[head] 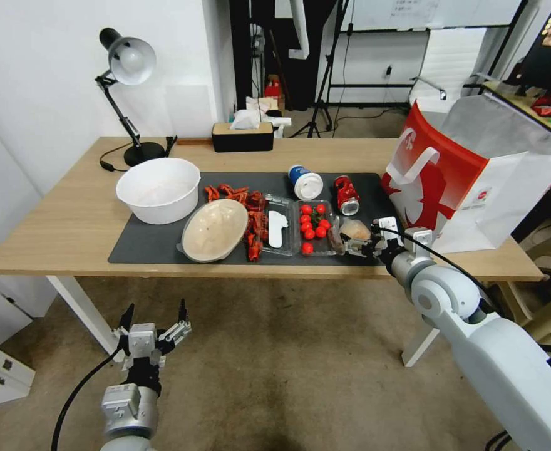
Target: Pick up the trash from the table and place it into the takeout bag.
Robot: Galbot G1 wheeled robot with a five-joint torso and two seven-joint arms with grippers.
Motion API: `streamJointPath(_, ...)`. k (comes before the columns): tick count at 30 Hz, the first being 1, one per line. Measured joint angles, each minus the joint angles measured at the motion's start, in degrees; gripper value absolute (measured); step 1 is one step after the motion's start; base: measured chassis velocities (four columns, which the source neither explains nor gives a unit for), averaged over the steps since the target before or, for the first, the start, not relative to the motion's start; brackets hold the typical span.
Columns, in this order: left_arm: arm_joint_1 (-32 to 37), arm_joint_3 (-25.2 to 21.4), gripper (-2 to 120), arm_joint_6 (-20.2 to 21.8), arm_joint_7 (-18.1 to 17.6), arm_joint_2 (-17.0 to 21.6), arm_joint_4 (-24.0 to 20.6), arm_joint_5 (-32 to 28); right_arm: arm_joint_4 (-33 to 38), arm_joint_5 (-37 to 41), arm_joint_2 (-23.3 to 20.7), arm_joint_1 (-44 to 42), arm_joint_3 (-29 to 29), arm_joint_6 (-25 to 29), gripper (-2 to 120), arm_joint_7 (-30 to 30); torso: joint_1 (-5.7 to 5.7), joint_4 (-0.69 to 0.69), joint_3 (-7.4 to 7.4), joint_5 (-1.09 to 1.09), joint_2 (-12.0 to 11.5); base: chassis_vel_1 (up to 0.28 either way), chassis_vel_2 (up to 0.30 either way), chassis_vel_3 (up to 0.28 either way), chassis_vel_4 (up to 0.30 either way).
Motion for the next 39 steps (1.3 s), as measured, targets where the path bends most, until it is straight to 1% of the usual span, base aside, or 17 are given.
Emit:
streamJointPath(5,0.26,-0.11,100,0.00,-0.05,0.28,-0.41,-0.18,0.00,0.69,0.54,-0.45,0.18,-0.45,87,0.24,0.00,0.00,0.00,0.00,0.00,0.000,0.000,0.000,0.000)
streamJointPath(6,0.26,-0.11,100,0.00,-0.05,0.28,-0.41,-0.18,0.00,0.69,0.54,-0.45,0.18,-0.45,87,0.24,0.00,0.00,0.00,0.00,0.00,0.000,0.000,0.000,0.000)
streamJointPath(8,0.28,-0.13,100,0.00,-0.07,0.40,-0.49,-0.22,0.03,0.82,0.69,-0.81,0.38,-0.50,75,0.39,0.00,0.00,0.00,0.00,0.00,0.000,0.000,0.000,0.000)
streamJointPath(9,0.28,-0.13,100,0.00,-0.07,0.40,-0.49,-0.22,0.03,0.82,0.69,-0.81,0.38,-0.50,75,0.39,0.00,0.00,0.00,0.00,0.00,0.000,0.000,0.000,0.000)
streamJointPath(12,0.28,-0.10,100,0.00,-0.09,0.50,-0.52,-0.25,0.09,0.83,0.85,-1.42,0.88,-0.52,59,0.54,0.00,0.00,0.00,0.00,0.00,0.000,0.000,0.000,0.000)
streamJointPath(13,0.28,-0.10,100,0.00,-0.09,0.50,-0.52,-0.25,0.09,0.83,0.85,-1.42,0.88,-0.52,59,0.54,0.00,0.00,0.00,0.00,0.00,0.000,0.000,0.000,0.000)
streamJointPath(16,-0.01,0.11,100,0.00,-0.09,0.57,-0.40,-0.25,0.31,0.83,1.01,-2.15,1.58,-0.51,45,0.61,0.00,0.00,0.00,0.00,0.01,0.000,0.000,0.000,0.000)
streamJointPath(17,-0.01,0.11,100,0.00,-0.09,0.57,-0.40,-0.25,0.31,0.83,1.01,-2.15,1.58,-0.51,45,0.61,0.00,0.00,0.00,0.00,0.01,0.000,0.000,0.000,0.000)
streamJointPath(18,-0.15,0.20,100,0.00,-0.09,0.61,-0.34,-0.26,0.57,0.83,1.05,-2.50,2.03,-0.48,39,0.62,0.00,0.00,0.00,0.00,0.01,0.000,0.000,0.000,0.000)
streamJointPath(19,-0.15,0.20,100,0.00,-0.09,0.61,-0.34,-0.26,0.57,0.83,1.05,-2.50,2.03,-0.48,39,0.62,0.00,0.00,0.00,0.00,0.01,0.000,0.000,0.000,0.000)
streamJointPath(21,-0.29,0.27,100,0.00,-0.09,0.68,-0.31,-0.26,1.38,0.83,0.92,-3.20,3.03,-0.34,30,0.54,0.00,0.00,0.00,0.01,0.01,0.000,0.000,0.000,0.000)
streamJointPath(22,-0.32,0.28,100,0.00,-0.09,0.71,-0.31,-0.27,2.33,0.82,0.46,-3.82,3.96,-0.23,23,0.43,0.00,0.00,0.00,0.02,0.01,0.000,0.000,0.000,0.000)
streamJointPath(23,-0.32,0.28,100,0.00,-0.09,0.71,-0.31,-0.27,2.33,0.82,0.46,-3.82,3.96,-0.23,23,0.43,0.00,0.00,0.00,0.02,0.01,0.000,0.000,0.000,0.000)
streamJointPath(25,-0.37,0.31,100,0.00,-0.07,0.75,-0.39,-0.27,4.20,0.61,-0.83,-4.66,5.72,0.23,15,0.17,0.00,0.00,0.00,0.01,0.01,0.000,0.000,0.000,0.000)
streamJointPath(30,-0.35,0.39,100,0.01,-0.06,0.73,-0.56,-0.27,7.66,-1.24,-3.31,-6.20,9.51,3.42,9,-1.63,0.00,-0.01,0.00,0.00,0.01,0.000,0.000,0.000,0.000)
streamJointPath(36,-0.03,0.37,100,0.01,-0.05,0.81,-0.90,-0.27,12.78,-1.17,-6.33,-6.95,13.87,4.57,9,-3.15,0.00,-0.01,0.00,0.00,0.01,0.000,0.000,0.000,0.000)
streamJointPath(39,0.30,0.29,100,0.01,-0.05,0.89,-1.18,-0.27,15.88,1.92,-9.42,-4.58,16.38,7.07,9,-2.62,-0.01,0.00,0.00,0.00,0.01,0.000,0.000,0.000,0.000)
